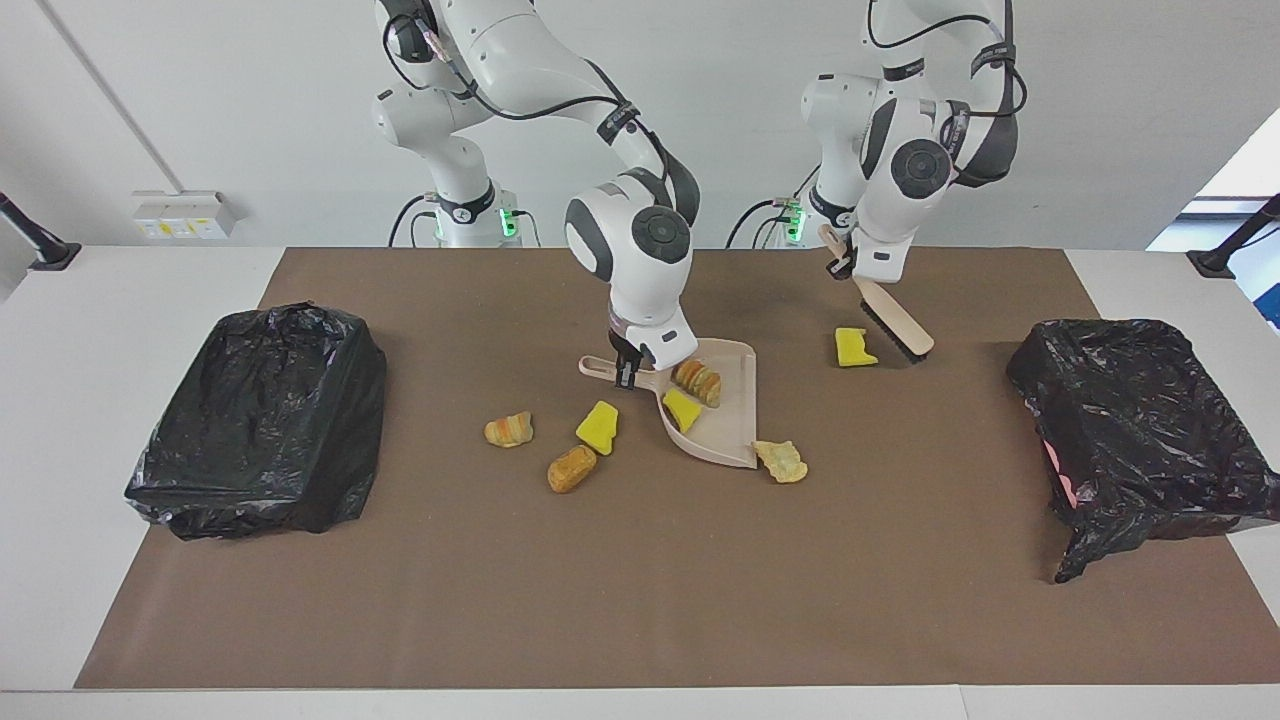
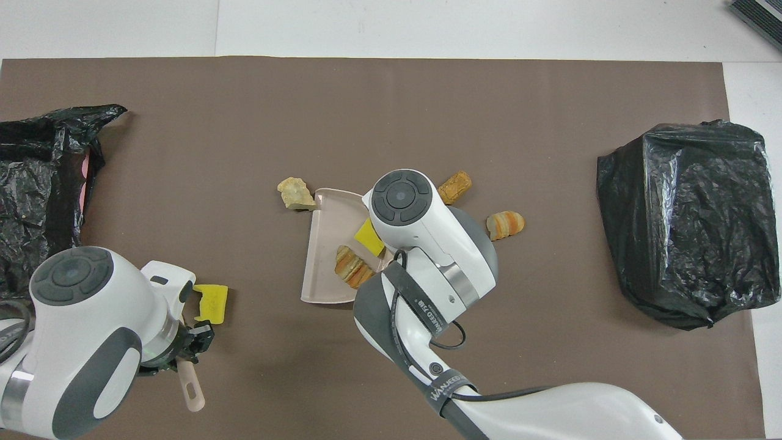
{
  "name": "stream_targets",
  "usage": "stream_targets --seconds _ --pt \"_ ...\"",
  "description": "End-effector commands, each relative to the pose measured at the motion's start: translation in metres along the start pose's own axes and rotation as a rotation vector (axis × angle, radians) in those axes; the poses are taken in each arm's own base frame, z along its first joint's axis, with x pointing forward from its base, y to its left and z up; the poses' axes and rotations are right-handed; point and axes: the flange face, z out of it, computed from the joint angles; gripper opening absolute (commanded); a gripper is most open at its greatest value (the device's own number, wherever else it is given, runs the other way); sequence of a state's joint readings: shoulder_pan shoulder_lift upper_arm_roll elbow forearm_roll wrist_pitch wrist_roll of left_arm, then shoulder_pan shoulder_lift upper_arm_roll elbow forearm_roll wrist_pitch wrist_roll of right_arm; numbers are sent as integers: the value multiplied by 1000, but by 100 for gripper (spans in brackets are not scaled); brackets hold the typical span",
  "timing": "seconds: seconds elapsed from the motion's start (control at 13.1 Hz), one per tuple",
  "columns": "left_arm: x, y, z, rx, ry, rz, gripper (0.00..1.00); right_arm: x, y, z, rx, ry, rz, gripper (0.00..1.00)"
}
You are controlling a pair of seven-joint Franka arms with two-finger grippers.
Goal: Sweep and dump trash in bin
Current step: 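Sweep the debris into the dustpan with the brush in the left gripper, then sweep more debris into the dustpan with the left gripper's brush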
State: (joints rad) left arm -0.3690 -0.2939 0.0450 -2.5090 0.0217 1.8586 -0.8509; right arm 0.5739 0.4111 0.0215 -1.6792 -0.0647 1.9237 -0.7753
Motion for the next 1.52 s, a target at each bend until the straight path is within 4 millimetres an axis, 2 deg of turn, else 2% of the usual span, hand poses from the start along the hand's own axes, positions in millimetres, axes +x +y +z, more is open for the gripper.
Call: stream_targets --seconds 0.0,0.15,0.3,0.38,0.53,0.68,0.76,0.91,1.07,1.29,1.37,1.45 --pt "-1 28 10 -72 33 7 0 -8 -8 4 -9 -61 7 0" --pt "1 62 22 -119 50 30 0 -8 -8 3 -8 -71 7 0" --pt "-6 102 21 -203 54 48 0 -9 -8 3 -5 -76 29 0" --pt "-9 109 17 -218 59 92 0 -9 -8 3 -3 -79 58 0" --pt "-40 130 15 -205 90 332 0 -10 -10 3 3 -87 80 0" --pt "-66 146 9 -199 117 484 0 -10 -10 3 3 -87 82 0" --pt "-76 154 3 -199 125 519 0 -10 -10 3 3 -87 82 0" --pt "-78 167 -26 -232 152 537 0 -9 -9 3 2 -86 82 0" --pt "-66 162 -50 -223 146 621 0 -9 -9 3 2 -86 82 0" --pt "-10 130 -59 -200 100 689 0 -9 -9 3 2 -86 85 0" --pt "2 125 -60 -198 110 684 0 -9 -10 3 2 -86 94 0" --pt "23 120 -63 -211 124 683 0 -9 -10 3 1 -86 96 0"
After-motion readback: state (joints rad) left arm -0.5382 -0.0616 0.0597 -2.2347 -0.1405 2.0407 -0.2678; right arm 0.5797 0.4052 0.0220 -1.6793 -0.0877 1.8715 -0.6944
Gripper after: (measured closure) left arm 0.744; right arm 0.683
